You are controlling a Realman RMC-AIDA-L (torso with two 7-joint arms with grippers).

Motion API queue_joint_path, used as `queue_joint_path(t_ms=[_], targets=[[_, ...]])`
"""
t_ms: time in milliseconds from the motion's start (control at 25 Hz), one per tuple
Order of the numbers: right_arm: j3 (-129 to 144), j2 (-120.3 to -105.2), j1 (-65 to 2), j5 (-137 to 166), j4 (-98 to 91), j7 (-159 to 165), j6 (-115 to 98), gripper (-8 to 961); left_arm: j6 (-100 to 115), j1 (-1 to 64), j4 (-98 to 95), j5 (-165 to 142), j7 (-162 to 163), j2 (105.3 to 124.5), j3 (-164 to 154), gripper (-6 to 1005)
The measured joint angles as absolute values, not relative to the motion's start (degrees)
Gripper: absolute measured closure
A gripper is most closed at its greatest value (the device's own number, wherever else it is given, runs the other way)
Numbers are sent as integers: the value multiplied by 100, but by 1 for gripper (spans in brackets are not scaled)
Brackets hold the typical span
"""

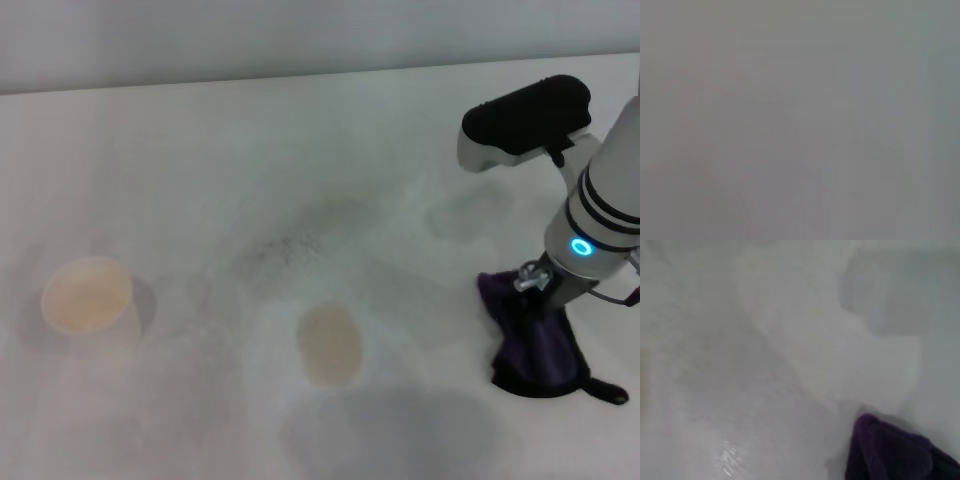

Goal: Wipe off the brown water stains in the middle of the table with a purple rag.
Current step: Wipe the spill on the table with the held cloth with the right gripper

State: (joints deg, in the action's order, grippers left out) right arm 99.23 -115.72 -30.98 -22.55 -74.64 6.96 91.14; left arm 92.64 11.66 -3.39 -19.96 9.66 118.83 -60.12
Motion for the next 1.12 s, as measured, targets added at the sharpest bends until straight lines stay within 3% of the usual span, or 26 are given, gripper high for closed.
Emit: queue_joint_path(t_ms=[320,1120], targets=[[10145,-11583,-3218,-2690,-7657,431,8752,847,9263,1157,-315,-1995,966,11891,-6012,107],[11019,-11620,-4201,-4723,-6544,-898,6992,846,9275,1126,-238,-1995,967,11918,-6012,107]])
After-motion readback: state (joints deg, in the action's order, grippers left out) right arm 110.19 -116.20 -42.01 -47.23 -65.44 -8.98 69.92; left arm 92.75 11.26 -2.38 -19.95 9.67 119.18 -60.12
